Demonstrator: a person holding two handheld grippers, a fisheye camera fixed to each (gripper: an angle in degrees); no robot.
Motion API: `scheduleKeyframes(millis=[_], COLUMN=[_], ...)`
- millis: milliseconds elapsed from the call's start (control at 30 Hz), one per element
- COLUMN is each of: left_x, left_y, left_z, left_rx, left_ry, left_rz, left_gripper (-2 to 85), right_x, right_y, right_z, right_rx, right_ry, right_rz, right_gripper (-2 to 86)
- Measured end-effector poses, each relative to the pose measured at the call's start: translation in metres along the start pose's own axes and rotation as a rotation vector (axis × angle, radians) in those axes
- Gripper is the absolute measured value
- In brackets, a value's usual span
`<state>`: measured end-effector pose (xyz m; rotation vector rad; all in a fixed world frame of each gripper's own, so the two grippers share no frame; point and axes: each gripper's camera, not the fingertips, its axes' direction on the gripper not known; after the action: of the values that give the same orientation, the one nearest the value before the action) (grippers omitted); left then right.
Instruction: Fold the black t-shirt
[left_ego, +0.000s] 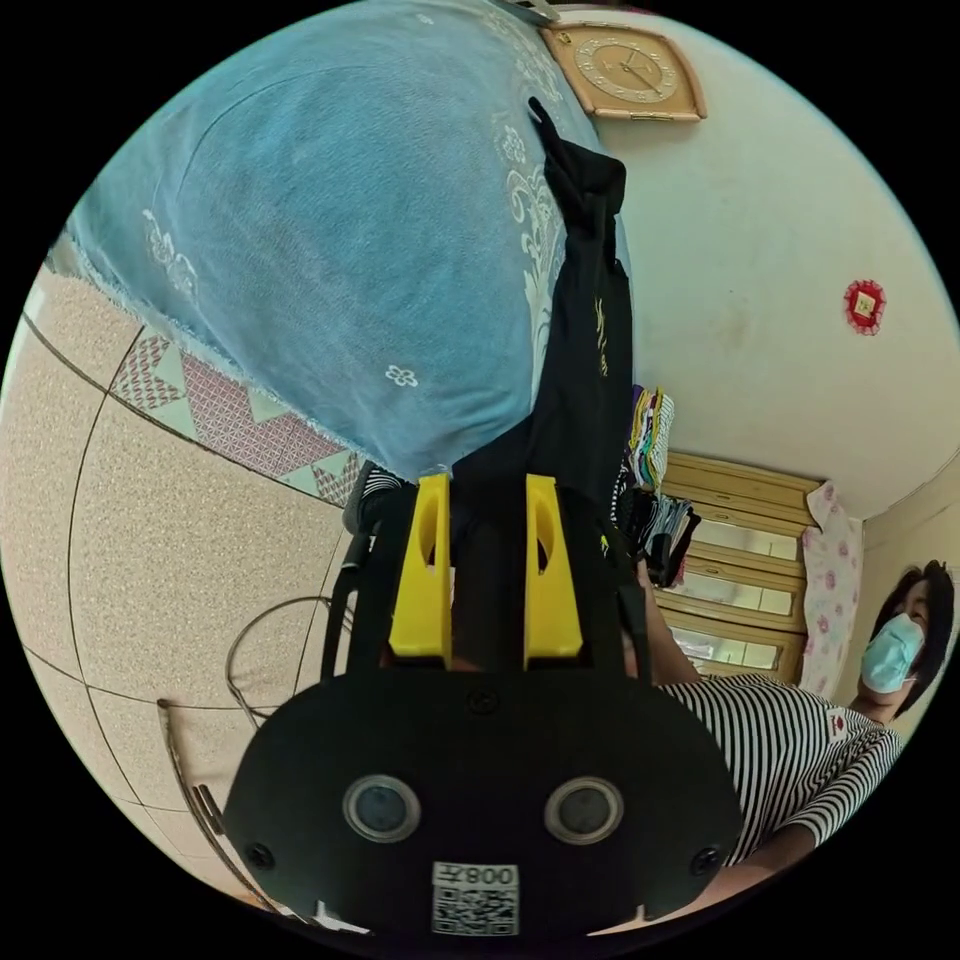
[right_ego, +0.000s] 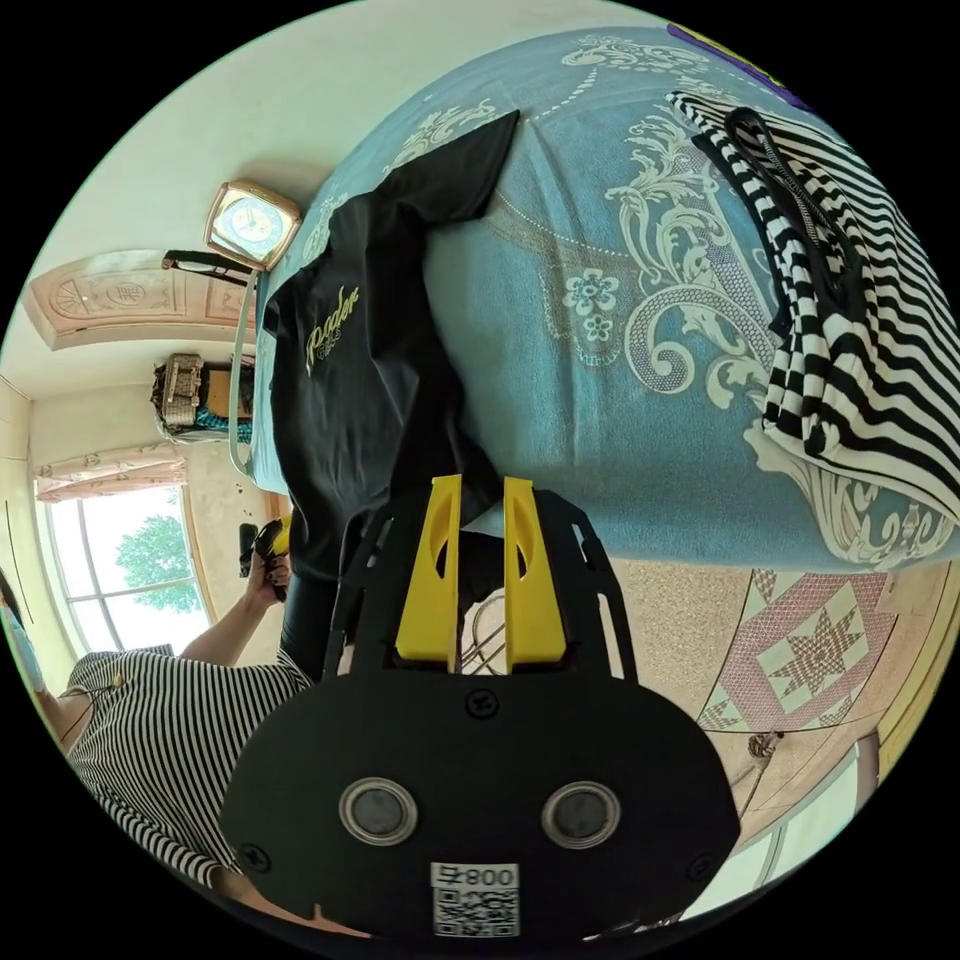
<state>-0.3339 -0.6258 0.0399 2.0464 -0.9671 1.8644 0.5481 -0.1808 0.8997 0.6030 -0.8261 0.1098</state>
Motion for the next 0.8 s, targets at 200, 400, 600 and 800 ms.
scheduleKeyframes(millis=[200,400,600,800], left_x=[0.019,0.041,0.073,0.115], left_y=[-0.036,-0.041,-0.022,-0.053], left_z=[-0.004,-0.030,-0.094,-0.123], left_rx=[-0.079,-0.094,0.010,0.067], left_ry=[-0.003,0.038,0.157,0.219], left_rz=[0.034,0.078,0.164,0.252], left_gripper=[8.6,2.4,1.3,1.0], right_x=[0.001,0.007,0.015,0.023], right_y=[-0.006,0.006,0.026,0.018], right_z=[-0.030,-0.061,-0.101,-0.172], right_rx=[-0.030,-0.017,-0.045,0.093], right_ry=[0.100,0.140,-0.012,-0.256], right_rz=[-0.031,-0.040,-0.055,-0.046], right_gripper=[5.6,3.1,1.7,1.3])
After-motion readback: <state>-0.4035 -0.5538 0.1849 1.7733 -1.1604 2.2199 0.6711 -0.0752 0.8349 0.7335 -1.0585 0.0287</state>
